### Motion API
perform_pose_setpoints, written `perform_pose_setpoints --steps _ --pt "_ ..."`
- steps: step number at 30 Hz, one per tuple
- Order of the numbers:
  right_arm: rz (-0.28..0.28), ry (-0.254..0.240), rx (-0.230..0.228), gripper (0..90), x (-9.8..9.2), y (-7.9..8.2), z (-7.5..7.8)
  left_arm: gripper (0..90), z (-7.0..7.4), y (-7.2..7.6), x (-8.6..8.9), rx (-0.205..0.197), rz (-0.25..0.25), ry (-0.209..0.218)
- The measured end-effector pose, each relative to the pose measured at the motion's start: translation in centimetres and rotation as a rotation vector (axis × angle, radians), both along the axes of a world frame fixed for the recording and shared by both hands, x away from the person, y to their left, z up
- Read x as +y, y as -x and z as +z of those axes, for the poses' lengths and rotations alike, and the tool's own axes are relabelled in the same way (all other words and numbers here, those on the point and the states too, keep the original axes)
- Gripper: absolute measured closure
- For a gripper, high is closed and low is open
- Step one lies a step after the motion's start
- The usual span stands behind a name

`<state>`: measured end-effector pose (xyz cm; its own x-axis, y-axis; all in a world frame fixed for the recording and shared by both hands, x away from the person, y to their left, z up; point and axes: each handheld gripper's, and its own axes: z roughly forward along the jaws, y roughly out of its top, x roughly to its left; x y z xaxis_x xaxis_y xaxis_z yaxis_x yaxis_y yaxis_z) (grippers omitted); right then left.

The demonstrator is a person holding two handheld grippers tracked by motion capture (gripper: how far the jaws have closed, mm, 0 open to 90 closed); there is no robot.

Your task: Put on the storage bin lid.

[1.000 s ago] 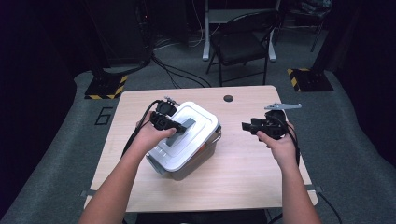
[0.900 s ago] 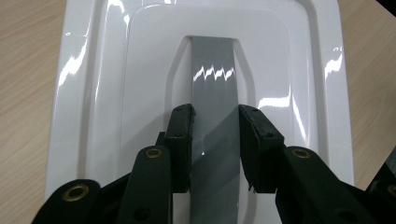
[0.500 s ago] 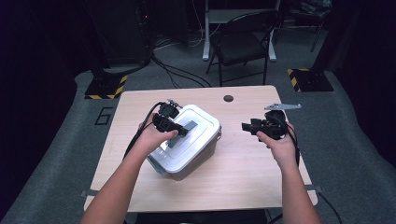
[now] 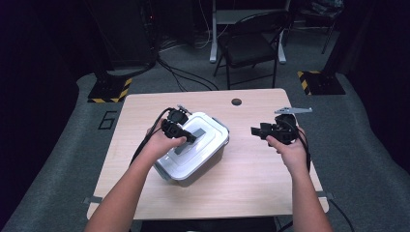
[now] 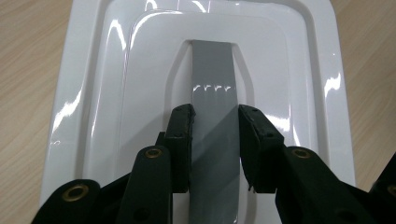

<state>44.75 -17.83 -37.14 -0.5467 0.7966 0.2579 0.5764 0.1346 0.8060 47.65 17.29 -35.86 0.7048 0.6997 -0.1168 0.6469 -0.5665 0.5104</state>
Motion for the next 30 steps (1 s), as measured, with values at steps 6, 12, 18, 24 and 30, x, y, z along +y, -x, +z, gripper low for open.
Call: perform_pose_setpoints --steps 6,12,18,24,30 --pt "-0.005 0.0 0.003 47.2 -0.08 -0.09 -0.11 66.3 -0.12 -0.07 -0.22 0.0 -0.019 0.0" --pt "-0.005 0.003 0.002 47.2 -0.08 -0.12 -0.16 66.3 -0.45 -0.16 -0.53 0.006 -0.029 -0.007" --pt "-0.006 0.002 0.006 47.2 -0.35 -0.24 -0.36 66.2 -0.64 -0.33 -0.16 0.012 -0.027 0.018" --pt "-0.015 0.001 0.007 47.3 -0.49 -0.28 -0.38 66.1 -0.84 -0.4 0.11 0.017 -0.037 0.032" --pt "-0.017 0.001 0.003 47.2 -0.61 -0.19 -0.37 65.8 -0.84 -0.38 0.04 0.008 -0.043 0.024"
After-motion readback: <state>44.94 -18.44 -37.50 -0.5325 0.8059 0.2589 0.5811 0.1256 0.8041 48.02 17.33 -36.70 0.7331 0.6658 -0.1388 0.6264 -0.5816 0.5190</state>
